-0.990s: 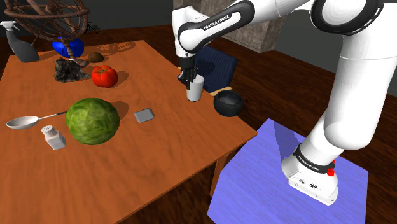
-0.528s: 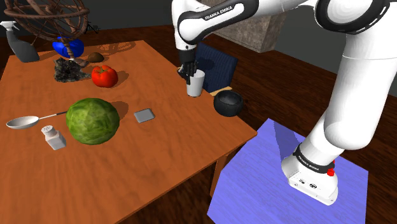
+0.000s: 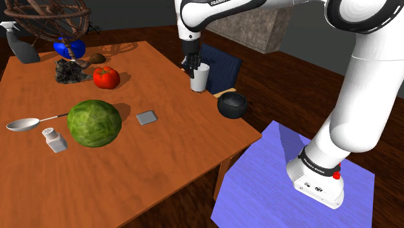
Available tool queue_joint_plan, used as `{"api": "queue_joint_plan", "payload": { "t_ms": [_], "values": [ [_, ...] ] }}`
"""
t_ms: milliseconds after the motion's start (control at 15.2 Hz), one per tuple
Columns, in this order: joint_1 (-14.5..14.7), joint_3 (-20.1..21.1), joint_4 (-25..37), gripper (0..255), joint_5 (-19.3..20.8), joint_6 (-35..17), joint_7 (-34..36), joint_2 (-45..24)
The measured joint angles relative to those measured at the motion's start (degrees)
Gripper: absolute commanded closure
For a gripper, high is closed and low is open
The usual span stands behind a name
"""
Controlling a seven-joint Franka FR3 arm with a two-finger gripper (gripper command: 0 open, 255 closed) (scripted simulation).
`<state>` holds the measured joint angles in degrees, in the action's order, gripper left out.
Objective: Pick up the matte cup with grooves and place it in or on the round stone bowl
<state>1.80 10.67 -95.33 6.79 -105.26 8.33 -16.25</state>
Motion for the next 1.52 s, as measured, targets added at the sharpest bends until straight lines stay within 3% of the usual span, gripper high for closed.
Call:
{"api": "queue_joint_plan", "payload": {
  "t_ms": [1188, 1320, 1518],
  "values": [
    [0.38, 0.22, 12.64, 255, -0.37, 13.28, -0.95, 0.70],
    [-0.04, 0.19, 10.16, 255, -0.86, 13.53, -1.40, 3.47],
    [-0.72, 0.17, 0.75, 255, -2.19, 11.41, -1.91, 10.96]
  ]
}}
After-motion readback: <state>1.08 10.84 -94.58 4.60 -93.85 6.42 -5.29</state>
